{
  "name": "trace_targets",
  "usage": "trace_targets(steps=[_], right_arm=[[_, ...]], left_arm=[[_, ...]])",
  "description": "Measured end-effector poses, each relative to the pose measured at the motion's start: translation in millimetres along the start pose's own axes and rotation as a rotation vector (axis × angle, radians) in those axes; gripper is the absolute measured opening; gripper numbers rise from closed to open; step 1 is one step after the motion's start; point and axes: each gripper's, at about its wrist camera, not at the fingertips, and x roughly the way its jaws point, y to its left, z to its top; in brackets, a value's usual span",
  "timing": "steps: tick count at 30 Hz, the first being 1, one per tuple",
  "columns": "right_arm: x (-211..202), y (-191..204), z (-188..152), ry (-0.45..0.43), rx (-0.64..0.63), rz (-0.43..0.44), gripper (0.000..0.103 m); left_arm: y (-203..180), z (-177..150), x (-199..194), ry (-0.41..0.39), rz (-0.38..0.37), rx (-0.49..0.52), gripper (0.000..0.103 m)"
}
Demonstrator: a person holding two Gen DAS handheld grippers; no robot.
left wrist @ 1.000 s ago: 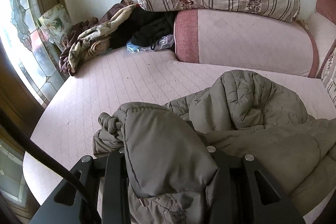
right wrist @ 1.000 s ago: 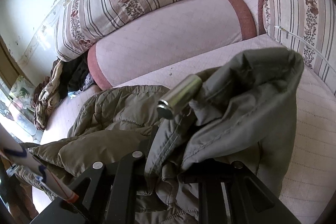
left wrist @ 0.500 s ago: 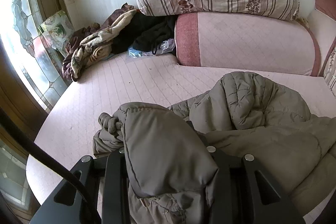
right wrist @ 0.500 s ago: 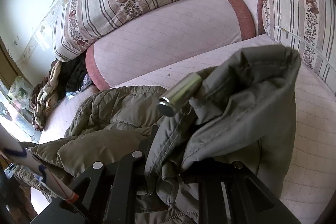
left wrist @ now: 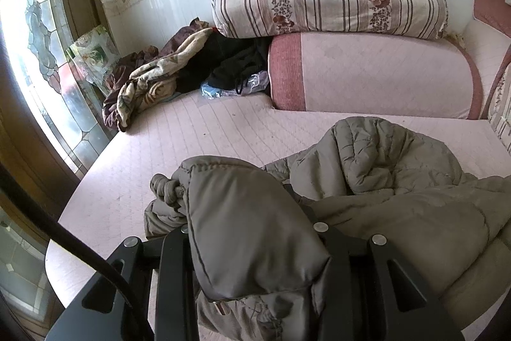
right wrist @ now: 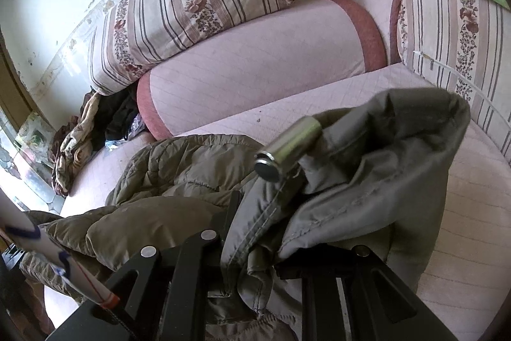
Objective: Fold large clothes
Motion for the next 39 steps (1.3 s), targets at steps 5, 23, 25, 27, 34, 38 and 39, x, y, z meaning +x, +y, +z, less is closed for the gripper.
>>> trace_targets(steps=[5,23,25,27,34,38,39], right_arm=[[-18,0,-1,-0.015,-0.006,0.006,0.017],[6,9,17,-0.001,-0.057,-0.059,0.017],[16,8,17,0.013,-0.058,-0.070,0.017],[27,8,16,0.025,-0.062,-0.082,0.017],[58,9,19,0.051,-0.083,-0.125,0.017],[75,12,21,0.066,-0.090,-0.143,0.018],[79,12,20,0.069,-0.095,-0.149,0.018]], left_arm=[[3,-2,-19,-0.023,-0.002,-0.002,0.033],[-13,20,25,0.043,0.042,0.007,0.034],[-16,21,37,0.062,0.049,0.014,0.034],[-20,22,50,0.077,0.061,0.020,0.034],[-29,21,87,0.124,0.093,0.026,0.037],[-31,20,106,0.151,0.099,0.017,0.038],[-32,19,110,0.154,0.101,0.019,0.039]])
